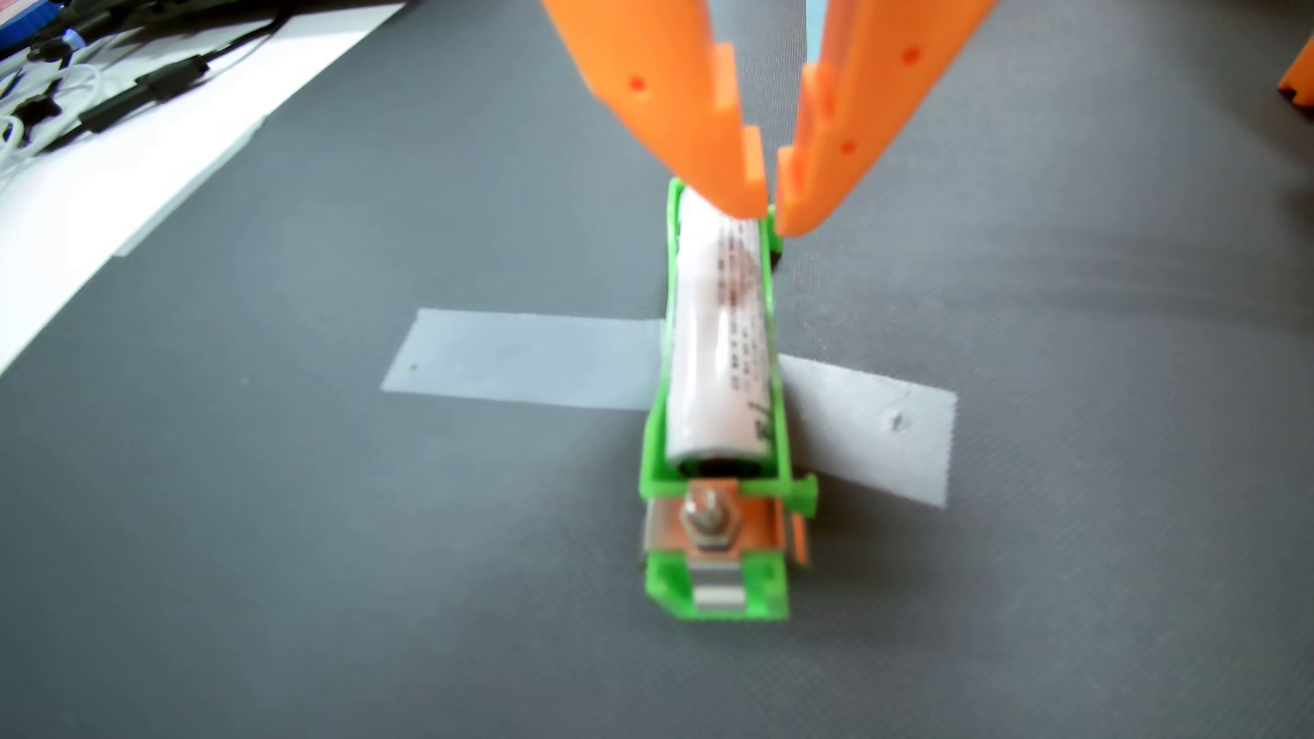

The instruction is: Insert Battery

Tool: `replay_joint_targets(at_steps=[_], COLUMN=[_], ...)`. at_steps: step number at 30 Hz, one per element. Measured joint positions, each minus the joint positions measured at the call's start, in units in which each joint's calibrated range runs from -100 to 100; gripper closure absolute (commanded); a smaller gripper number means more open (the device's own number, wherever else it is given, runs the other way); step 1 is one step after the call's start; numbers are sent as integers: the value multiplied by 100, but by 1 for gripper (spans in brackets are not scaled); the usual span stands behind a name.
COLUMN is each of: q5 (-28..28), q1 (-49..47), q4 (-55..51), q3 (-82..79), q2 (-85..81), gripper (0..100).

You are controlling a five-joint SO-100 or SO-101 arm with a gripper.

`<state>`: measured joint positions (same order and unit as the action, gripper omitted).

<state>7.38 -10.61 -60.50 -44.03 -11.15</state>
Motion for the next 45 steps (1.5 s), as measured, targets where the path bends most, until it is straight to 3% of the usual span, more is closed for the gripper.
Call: replay_joint_targets(at_steps=[45], q5=[0], q1=[8], q4=[192], q3=[0], q2=[441], gripper=[98])
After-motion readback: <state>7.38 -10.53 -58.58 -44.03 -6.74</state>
